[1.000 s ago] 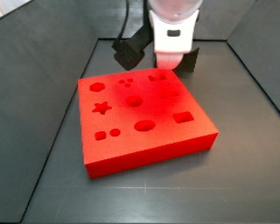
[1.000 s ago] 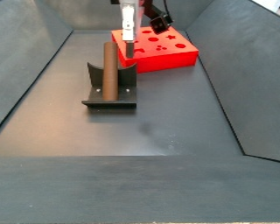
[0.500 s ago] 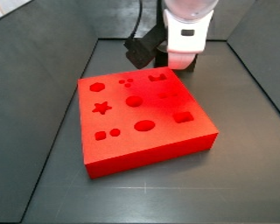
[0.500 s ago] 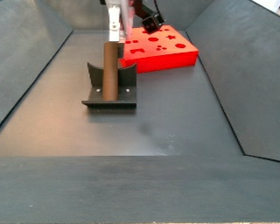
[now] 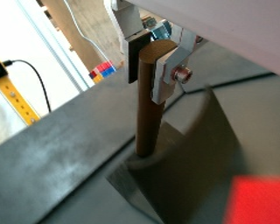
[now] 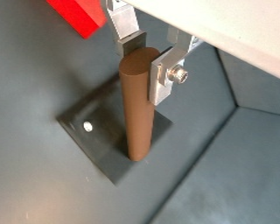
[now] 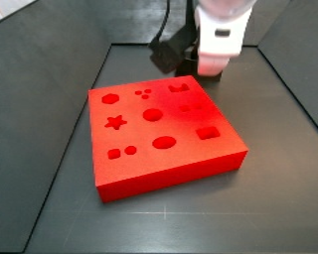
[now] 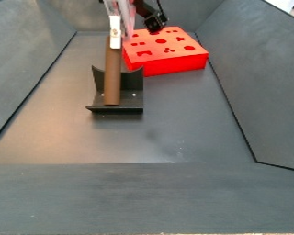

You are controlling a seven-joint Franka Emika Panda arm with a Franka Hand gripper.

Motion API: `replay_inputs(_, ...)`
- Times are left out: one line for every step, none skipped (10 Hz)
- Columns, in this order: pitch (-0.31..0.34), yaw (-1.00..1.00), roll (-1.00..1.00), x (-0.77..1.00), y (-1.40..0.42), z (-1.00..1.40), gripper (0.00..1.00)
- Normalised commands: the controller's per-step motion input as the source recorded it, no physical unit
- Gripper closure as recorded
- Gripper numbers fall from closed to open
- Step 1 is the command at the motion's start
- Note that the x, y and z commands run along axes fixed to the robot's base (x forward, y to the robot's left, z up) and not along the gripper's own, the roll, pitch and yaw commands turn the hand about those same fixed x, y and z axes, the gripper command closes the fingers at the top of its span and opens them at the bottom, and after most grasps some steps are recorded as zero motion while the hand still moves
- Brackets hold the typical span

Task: Pick up the oval object. Move up. Place the oval object on the fixture. Regrasp the oval object. Move to above the board. Insert the oval object.
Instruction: Move to above the board.

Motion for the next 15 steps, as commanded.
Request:
replay_inputs(0.12,0.0,0.05,0.08,0.23,1.0,1.0)
replay_inputs(0.122,0.02,0.02,0.07,0.22,1.0,1.0)
replay_inputs(0.124,0.04,-0.01,0.07,0.21,1.0,1.0)
replay_inputs(0.122,0.05,-0.03,0.06,0.19,1.0,1.0)
replay_inputs(0.118,0.07,-0.04,0.06,0.18,1.0,1.0)
replay_inputs(0.115,0.07,-0.04,0.06,0.17,1.0,1.0)
replay_inputs(0.111,0.08,-0.04,0.06,0.15,1.0,1.0)
replay_inputs(0.107,0.08,-0.04,0.06,0.14,1.0,1.0)
replay_inputs(0.105,0.08,-0.05,0.05,0.12,1.0,1.0)
replay_inputs(0.102,0.08,-0.05,0.05,0.11,1.0,1.0)
replay_inputs(0.101,0.08,-0.06,0.05,0.09,1.0,1.0)
replay_inputs(0.099,0.08,-0.06,0.04,0.06,0.89,1.0)
replay_inputs(0.096,0.08,-0.07,0.03,0.03,0.67,1.0)
replay_inputs(0.098,0.07,-0.07,0.02,0.01,0.51,1.0)
replay_inputs(0.099,0.07,-0.08,0.02,0.0,0.35,1.0)
